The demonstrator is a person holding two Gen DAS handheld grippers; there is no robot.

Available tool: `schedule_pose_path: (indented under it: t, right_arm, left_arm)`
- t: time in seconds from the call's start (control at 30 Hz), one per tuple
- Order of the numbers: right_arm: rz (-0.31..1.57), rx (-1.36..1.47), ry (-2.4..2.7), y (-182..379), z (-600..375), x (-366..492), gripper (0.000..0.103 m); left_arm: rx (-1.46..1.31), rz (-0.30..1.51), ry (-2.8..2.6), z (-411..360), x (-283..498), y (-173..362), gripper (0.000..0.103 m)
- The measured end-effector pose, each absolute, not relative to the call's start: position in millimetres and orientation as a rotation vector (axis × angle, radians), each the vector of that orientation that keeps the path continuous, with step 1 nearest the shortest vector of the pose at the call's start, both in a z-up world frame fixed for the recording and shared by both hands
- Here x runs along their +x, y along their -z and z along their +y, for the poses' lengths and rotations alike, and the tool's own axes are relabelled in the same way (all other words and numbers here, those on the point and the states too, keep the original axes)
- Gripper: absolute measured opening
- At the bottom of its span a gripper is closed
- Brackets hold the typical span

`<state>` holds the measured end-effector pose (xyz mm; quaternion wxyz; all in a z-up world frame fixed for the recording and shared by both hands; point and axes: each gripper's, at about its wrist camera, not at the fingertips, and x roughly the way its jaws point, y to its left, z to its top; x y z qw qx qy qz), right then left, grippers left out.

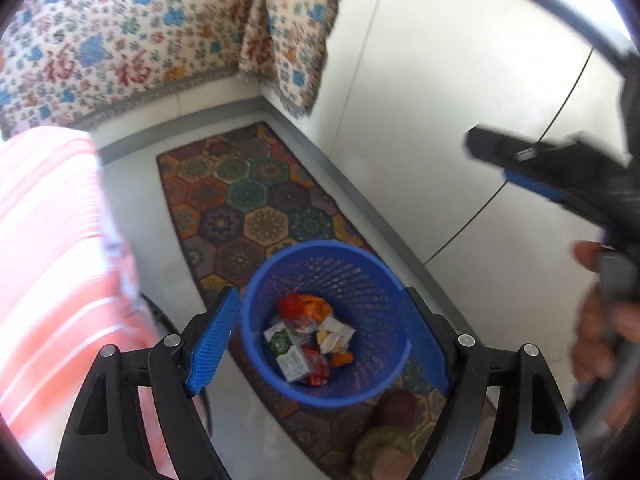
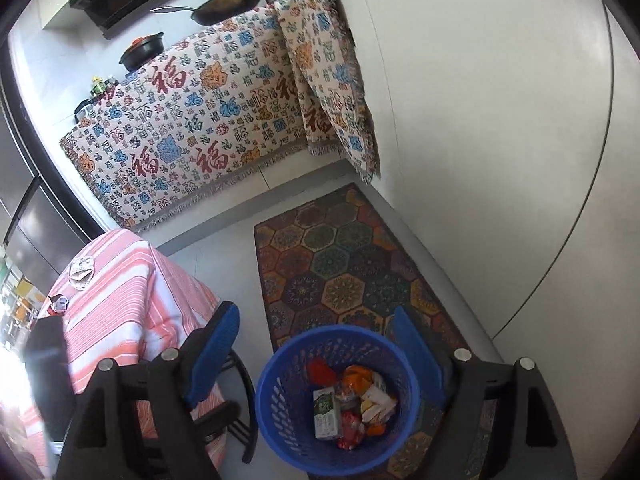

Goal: Collect trash
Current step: 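Return both tools to the table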

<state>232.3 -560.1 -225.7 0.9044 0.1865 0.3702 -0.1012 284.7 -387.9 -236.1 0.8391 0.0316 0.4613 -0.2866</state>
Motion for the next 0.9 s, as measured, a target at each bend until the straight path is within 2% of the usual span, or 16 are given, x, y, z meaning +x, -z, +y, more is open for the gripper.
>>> schedule_pose_path:
  t: [0.17, 0.33, 0.53, 0.73, 0.9]
  right_arm:
    - [0.744, 0.300, 0.185, 211.4, -525.5, 241.5, 0.082]
    - [0.736, 0.203, 0.089, 197.3, -460.2, 250.2, 0.082]
    - [0.790, 0.075, -0.159, 195.3, -337.7, 254.4, 0.082]
    - [0.853, -0.092, -0.339, 212.8, -239.2, 252.9, 0.082]
    - [0.888, -0.143, -0.382, 225.5, -203.9, 261.2, 0.082]
  left_arm:
    - [0.043, 0.924, 0.531, -309.3, 252.6, 205.7, 0.095]
    - [0.049, 0.938, 0.347, -212.7, 231.3, 212.3, 0.095]
    - [0.039, 0.979, 0.107, -106.2, 234.4, 238.5, 0.095]
    - [0.001, 0.991, -0.015, -29.8, 245.4, 251.8, 0.095]
    - [-0.014, 0.983, -0.068, 11.2, 259.4, 257.9, 0.102]
